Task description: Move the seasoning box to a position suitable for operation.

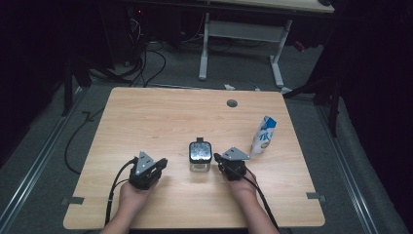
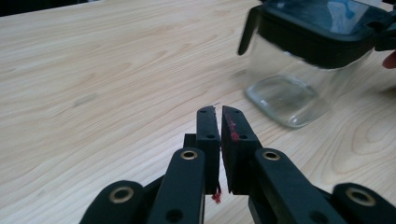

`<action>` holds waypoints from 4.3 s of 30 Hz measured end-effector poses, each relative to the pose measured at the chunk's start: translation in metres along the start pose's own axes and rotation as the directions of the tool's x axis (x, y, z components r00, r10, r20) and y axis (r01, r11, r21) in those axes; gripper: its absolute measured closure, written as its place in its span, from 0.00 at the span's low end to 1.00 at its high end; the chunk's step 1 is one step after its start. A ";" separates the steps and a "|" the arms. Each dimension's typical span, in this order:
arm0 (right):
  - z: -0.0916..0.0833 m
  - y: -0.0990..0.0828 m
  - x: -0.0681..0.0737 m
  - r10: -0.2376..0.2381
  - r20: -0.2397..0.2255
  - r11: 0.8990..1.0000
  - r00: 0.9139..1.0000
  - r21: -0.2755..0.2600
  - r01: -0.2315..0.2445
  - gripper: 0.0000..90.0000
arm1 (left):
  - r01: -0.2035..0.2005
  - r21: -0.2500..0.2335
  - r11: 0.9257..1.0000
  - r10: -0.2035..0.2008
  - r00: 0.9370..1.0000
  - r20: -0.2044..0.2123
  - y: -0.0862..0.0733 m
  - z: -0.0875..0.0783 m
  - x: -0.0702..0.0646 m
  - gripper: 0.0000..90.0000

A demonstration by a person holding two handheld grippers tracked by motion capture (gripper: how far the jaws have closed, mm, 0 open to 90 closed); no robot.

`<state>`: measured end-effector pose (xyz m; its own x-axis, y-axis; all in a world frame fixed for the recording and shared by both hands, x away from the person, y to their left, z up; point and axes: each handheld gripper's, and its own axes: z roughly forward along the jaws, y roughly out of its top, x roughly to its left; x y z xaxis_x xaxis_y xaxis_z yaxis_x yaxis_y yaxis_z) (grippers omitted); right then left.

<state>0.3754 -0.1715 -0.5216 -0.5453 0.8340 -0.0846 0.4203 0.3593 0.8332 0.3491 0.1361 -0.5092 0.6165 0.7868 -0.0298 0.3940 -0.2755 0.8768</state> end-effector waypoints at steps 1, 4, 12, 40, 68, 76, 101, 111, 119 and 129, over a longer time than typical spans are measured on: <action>0.003 0.003 0.002 -0.007 0.003 1.000 1.000 -0.001 0.007 1.00 | 0.010 -0.005 1.000 -0.010 1.000 -0.002 -0.003 -0.003 0.003 0.95; 0.009 0.008 0.001 -0.009 -0.013 1.000 1.000 -0.017 0.009 1.00 | 0.031 -0.004 1.000 -0.031 1.000 -0.004 -0.010 -0.010 0.011 0.95; 0.025 0.016 0.008 -0.033 -0.073 0.999 0.997 -0.020 0.032 1.00 | 0.051 0.011 0.999 -0.051 0.999 0.017 -0.018 -0.011 0.013 0.95; -0.078 -0.038 -0.013 0.041 0.057 0.997 0.997 -0.070 -0.037 0.93 | -0.005 0.058 0.998 -0.001 0.994 0.110 0.003 0.034 -0.054 0.96; -0.064 -0.043 -0.008 0.037 -0.001 0.999 0.999 0.008 -0.037 0.93 | 0.003 -0.031 1.000 -0.001 0.998 0.059 0.071 0.038 -0.005 0.89; -0.068 -0.042 -0.008 0.021 -0.017 1.000 1.000 -0.002 -0.021 0.99 | 0.007 -0.039 0.999 -0.004 0.998 0.068 0.081 0.051 -0.007 1.00; -0.067 -0.042 -0.005 0.015 -0.028 1.000 0.999 -0.010 -0.016 0.96 | -0.041 -0.031 0.999 0.043 0.997 0.069 0.081 0.066 -0.011 1.00; -0.061 -0.038 0.000 0.088 -0.013 0.996 0.996 -0.019 -0.088 0.99 | -0.033 -0.045 0.998 0.036 0.997 0.075 0.079 0.066 -0.009 1.00; -0.061 -0.026 0.003 0.052 -0.023 0.998 0.998 -0.041 -0.053 0.99 | -0.025 -0.062 0.998 0.031 0.995 0.090 0.077 0.067 -0.007 1.00; -0.052 -0.020 0.004 0.042 -0.086 0.998 0.995 -0.045 -0.045 0.91 | -0.022 -0.071 0.997 0.029 0.994 0.101 0.075 0.067 -0.006 1.00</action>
<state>0.3276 -0.1971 -0.5103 -0.5876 0.8091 -0.0026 0.4120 0.3020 0.8597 0.4209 0.0740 -0.4750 0.6937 0.7183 -0.0528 0.3309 -0.2527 0.9092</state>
